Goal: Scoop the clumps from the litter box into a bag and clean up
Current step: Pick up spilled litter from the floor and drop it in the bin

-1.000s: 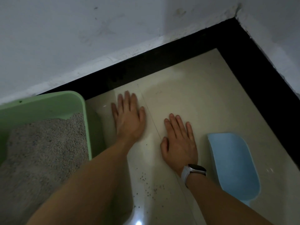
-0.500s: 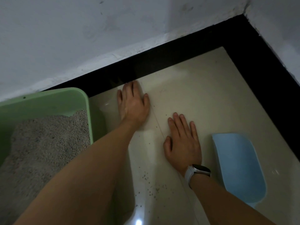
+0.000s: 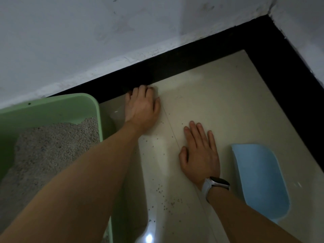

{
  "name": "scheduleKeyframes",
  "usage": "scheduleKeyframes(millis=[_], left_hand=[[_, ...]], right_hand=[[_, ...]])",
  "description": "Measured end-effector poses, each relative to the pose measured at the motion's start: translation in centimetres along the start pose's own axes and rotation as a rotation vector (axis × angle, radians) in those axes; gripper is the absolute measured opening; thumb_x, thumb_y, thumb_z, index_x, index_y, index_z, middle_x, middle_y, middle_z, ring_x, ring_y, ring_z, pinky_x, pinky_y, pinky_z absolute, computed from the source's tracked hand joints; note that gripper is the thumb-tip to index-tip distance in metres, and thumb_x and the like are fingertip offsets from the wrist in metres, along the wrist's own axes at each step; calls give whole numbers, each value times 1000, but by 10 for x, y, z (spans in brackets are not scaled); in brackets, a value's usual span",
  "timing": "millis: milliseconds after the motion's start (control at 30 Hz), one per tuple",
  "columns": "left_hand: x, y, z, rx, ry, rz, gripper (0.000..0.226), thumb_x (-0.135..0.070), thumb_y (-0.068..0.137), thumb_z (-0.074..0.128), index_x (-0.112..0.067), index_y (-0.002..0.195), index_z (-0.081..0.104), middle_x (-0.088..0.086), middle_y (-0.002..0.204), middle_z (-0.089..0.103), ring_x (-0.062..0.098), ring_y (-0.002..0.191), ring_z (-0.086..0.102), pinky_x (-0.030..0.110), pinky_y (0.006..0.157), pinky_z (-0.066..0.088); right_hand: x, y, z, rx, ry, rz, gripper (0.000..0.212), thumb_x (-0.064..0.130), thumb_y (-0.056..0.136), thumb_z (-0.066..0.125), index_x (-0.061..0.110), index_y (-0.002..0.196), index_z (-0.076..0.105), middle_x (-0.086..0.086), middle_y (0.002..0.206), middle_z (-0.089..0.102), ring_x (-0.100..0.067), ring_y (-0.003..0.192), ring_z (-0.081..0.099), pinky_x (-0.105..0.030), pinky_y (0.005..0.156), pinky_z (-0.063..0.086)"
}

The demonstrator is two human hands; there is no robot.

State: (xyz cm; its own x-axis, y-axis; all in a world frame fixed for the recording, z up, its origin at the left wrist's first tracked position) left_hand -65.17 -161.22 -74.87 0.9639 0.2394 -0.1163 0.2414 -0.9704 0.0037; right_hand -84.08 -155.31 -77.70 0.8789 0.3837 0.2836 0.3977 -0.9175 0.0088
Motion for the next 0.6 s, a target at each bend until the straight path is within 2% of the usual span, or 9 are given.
scheduleKeyframes(millis=[167,267,367,400,500,600], left_hand=[[-16,-39,6,-146,-252,-48,39,-28,86,34,-5,104,61,13,99,57,29,94,53,33,84,33],[-17,-38,9,-168,-354,-57,26,-9,85,45,-1,103,63,17,100,55,31,91,52,30,80,37],[-12,-20,6,-135,-732,-295,19,0,86,49,-8,99,60,4,101,50,11,91,47,27,79,37],[-10,-16,5,-138,-750,-319,19,0,86,48,-7,99,60,3,103,49,10,93,47,26,81,37],[-4,-3,6,-161,-488,-225,27,-3,89,47,0,114,58,18,121,47,29,110,46,39,98,39],[-4,3,8,-57,-302,-113,43,-26,94,40,-9,132,47,14,136,41,29,125,35,42,109,26]], right_hand=[[0,0,-1,-3,1,4,57,27,81,34,7,133,45,-10,144,40,-20,135,27,-38,114,9],[-1,0,0,-4,-4,6,57,27,81,34,7,133,45,-10,144,40,-19,135,27,-38,114,10],[0,0,0,3,-13,3,57,27,80,34,7,133,46,-10,143,41,-21,134,31,-40,113,13],[0,0,0,8,-15,1,57,27,80,35,7,133,46,-10,143,41,-22,134,32,-40,113,14],[-1,0,0,11,-10,0,57,27,80,35,7,133,46,-10,143,41,-23,134,34,-40,113,14],[-1,0,0,8,3,-5,57,26,80,35,7,133,46,-10,143,41,-22,134,33,-40,113,13]])
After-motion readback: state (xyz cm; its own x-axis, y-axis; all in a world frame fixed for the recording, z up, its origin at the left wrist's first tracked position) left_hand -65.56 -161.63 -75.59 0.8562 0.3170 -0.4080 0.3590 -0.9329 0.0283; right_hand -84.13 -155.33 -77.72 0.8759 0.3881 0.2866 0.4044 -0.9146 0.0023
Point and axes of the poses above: each hand's wrist, its own y-axis towards the middle knuckle, its own z-axis out of the palm, x = y × z, the point moved 1 cm from there along y, towards the middle knuckle
